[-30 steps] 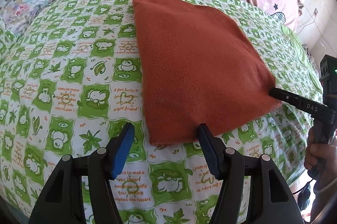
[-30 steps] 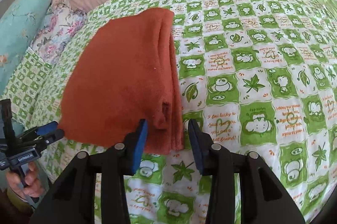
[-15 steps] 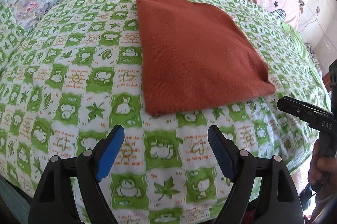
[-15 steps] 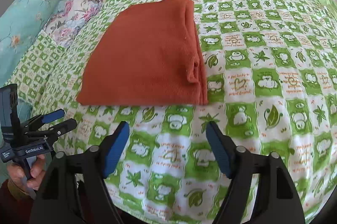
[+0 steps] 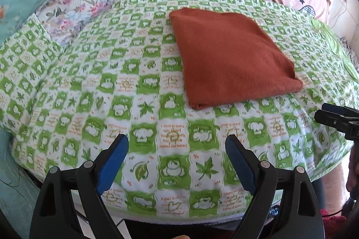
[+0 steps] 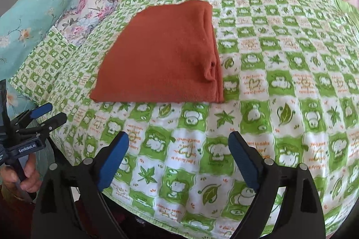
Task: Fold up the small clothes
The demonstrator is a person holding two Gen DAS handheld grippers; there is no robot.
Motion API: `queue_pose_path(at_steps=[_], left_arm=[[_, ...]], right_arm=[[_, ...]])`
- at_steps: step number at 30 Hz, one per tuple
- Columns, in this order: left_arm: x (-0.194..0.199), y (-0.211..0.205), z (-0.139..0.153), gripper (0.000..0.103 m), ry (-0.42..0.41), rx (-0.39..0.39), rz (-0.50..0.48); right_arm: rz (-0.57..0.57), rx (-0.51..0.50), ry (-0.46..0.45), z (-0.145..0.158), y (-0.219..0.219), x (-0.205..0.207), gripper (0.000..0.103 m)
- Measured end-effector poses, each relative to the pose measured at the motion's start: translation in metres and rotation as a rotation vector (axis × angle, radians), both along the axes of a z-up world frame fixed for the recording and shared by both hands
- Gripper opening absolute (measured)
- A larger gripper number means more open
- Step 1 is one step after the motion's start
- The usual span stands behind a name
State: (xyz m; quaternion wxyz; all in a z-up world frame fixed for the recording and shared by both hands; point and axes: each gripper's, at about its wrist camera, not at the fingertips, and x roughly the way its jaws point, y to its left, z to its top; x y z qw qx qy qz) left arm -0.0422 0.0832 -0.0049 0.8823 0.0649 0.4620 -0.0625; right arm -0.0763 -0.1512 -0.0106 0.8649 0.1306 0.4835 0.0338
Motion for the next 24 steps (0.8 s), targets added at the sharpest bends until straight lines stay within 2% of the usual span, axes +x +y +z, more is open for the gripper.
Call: queue_pose_path(at_steps=[3,9,15,20,24], left_arm=[[0.009,-0.005,0.005,0.089,-0.020,-0.001,-0.011],[0.033,-0.014,0.007,0.089,-0.011,-0.005,-0.014],[0.074,-0.017,-0.002,0.090,0.013,0.004,0.033],[0.105,-0.023,-0.007,0.090,0.057,0.060,0.040],[0.127,-0.022,-0.004,0.090,0.123,0.066,0.058]], right_arm=[[0.029,-0.012,-0.016,0.006,0.004,0.006,0.097],[0.074,-0.021,-0.025,0.009,0.007,0.026,0.098],[0.089,-0.018,-0.018,0.008,-0.002,0.061,0.098],[0.110,-0.035,0.049,0.012,-0.007,0.094,0.098],[0.091,-0.017,0.117,0.020,-0.013,0.111,0.098]])
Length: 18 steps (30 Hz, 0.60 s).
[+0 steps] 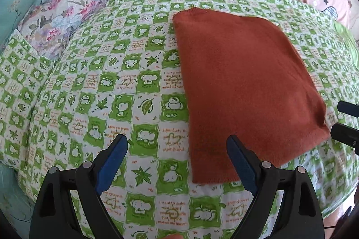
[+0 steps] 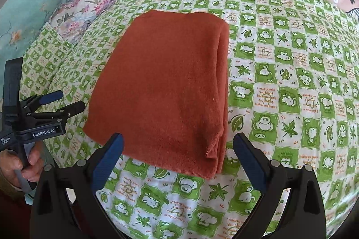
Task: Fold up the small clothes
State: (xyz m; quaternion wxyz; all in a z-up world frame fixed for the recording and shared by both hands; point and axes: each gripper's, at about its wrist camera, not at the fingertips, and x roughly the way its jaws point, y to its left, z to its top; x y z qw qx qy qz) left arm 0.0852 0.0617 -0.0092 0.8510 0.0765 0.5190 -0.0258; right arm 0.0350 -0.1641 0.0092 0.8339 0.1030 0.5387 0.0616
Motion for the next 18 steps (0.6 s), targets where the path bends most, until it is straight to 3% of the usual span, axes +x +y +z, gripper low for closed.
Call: queue_pose_path(at_steps=[10,18], left_arm=[[0.021,0.002,0.024,0.090,0.073,-0.008,0.021],[0.021,-0.002,0.020,0.090,-0.009,-0.028,-0.019]], right_arm=[[-0.001,-0.032,0.034,0.016,0.003,0.011,0.098],[0.019,-0.049,-0.050,0.007,0.007,0.007,0.098]])
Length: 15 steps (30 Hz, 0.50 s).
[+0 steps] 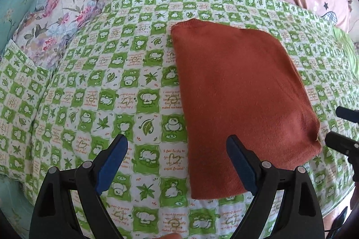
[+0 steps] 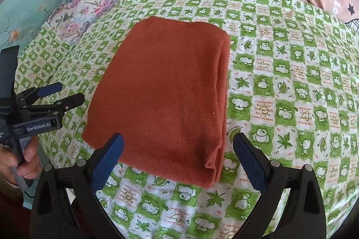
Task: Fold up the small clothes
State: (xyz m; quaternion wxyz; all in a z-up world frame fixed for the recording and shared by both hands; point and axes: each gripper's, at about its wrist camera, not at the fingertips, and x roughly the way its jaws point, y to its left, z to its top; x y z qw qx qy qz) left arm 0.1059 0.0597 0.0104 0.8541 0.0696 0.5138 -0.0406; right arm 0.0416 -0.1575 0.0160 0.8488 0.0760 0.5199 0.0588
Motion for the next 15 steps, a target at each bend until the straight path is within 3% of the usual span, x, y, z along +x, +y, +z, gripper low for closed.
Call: queue_pose_path(at_steps=[7,11,15], left_arm=[[-0.024,0.001,0.005,0.090,-0.110,-0.070,0.006],[-0.052,-0.001,0.013,0.091,-0.119,-0.051,-0.014],[-0.076,-0.001,0.020,0.093,-0.146,-0.040,-0.018]], right_arm=[[-0.046,-0.038,-0.081,0.013,0.015,-0.026,0.098],[-0.042,-0.009,-0.102,0.023,0.022,-0.045,0.100],[-0.048,-0.064,-0.128,0.029,0.026,-0.057,0.101]])
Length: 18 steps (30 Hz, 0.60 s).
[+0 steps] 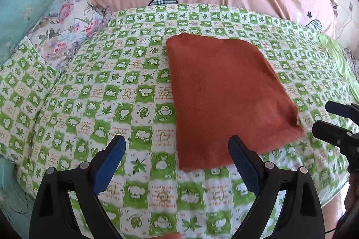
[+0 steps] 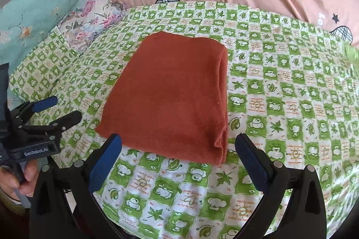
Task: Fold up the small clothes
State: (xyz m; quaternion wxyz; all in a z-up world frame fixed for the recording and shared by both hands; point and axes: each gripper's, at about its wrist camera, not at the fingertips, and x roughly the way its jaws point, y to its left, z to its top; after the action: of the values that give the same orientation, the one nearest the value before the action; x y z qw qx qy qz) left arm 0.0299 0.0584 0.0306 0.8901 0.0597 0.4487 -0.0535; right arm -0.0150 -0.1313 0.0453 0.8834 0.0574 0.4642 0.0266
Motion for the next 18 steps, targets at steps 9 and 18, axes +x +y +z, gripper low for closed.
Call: queue_pose_path(at_steps=[9,18], left_arm=[[-0.011,-0.002,0.011,0.096,-0.036,0.032,0.012],[0.009,-0.004,-0.002,0.097,-0.017,0.041,0.004]], right_arm=[[-0.004,0.014,0.023,-0.016,-0.005,0.008,0.102],[-0.014,0.027,0.043,-0.030,-0.009,0.032,0.102]])
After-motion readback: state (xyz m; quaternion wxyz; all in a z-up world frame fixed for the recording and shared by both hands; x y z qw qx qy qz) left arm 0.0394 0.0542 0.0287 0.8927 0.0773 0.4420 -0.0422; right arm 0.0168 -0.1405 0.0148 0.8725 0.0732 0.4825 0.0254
